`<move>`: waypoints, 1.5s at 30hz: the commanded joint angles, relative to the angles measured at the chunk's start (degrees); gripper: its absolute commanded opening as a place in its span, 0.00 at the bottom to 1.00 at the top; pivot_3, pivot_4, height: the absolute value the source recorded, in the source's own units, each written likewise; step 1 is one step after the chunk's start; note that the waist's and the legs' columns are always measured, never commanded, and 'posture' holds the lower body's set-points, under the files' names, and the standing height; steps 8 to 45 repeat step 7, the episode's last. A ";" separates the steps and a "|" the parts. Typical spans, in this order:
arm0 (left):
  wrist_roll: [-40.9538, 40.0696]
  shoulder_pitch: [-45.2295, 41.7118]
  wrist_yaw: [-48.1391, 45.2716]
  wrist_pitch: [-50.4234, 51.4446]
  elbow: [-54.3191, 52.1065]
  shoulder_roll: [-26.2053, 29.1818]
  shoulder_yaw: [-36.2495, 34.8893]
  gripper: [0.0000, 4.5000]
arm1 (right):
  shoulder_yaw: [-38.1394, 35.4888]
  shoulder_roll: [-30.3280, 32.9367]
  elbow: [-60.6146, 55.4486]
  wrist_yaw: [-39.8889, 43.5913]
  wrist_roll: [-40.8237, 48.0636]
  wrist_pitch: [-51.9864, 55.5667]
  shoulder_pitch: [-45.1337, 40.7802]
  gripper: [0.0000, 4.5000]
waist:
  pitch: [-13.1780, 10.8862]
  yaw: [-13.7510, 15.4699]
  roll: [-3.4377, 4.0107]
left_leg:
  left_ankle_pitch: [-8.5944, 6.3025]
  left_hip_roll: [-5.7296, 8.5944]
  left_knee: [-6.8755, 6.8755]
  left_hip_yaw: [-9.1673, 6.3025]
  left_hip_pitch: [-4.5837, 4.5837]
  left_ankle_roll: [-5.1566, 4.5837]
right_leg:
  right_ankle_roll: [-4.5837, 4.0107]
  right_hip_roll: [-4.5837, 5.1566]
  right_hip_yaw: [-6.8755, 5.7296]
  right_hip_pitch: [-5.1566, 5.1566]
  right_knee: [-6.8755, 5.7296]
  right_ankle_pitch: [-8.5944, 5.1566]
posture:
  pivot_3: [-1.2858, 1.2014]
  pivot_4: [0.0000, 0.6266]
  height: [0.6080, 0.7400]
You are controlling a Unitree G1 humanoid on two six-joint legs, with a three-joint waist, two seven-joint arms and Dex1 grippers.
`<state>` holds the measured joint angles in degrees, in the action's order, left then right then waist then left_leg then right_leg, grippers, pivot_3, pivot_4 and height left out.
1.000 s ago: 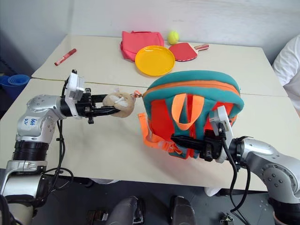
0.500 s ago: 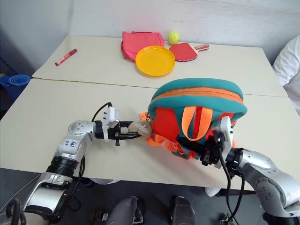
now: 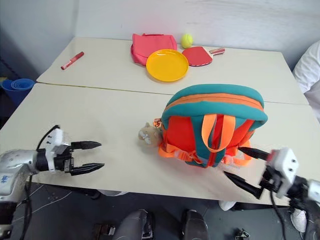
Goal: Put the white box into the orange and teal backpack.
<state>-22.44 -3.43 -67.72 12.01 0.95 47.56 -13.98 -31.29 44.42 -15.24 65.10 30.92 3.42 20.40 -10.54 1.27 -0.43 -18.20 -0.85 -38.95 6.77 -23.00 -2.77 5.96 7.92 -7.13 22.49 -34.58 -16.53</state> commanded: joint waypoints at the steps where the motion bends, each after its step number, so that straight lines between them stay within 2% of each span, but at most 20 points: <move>1: 4.53 5.05 0.02 -11.96 -3.15 0.90 -1.88 1.00 | -2.97 1.07 6.63 3.89 -2.90 -9.45 -1.08 0.99 | -0.01 -0.09 0.01 | -0.02 0.00 0.03 0.06 0.04 0.01 | 0.00 0.01 0.07 0.02 -0.03 0.00 | 0.52 0.24 1.00; 7: 0.26 9.51 1.27 -9.24 -4.60 -0.07 -4.43 1.00 | -0.98 1.75 9.57 4.19 -4.00 -11.43 -4.05 0.99 | -0.03 -0.64 0.09 | 0.06 -0.02 0.50 0.14 0.33 0.20 | -0.18 0.10 0.21 0.07 -0.07 -0.10 | 0.52 0.24 1.00; 45: 0.26 9.51 1.27 -9.24 -4.60 -0.07 -4.43 1.00 | -0.98 1.75 9.57 4.19 -4.00 -11.43 -4.05 0.99 | -0.03 -0.64 0.09 | 0.06 -0.02 0.50 0.14 0.33 0.20 | -0.18 0.10 0.21 0.07 -0.07 -0.10 | 0.52 0.24 1.00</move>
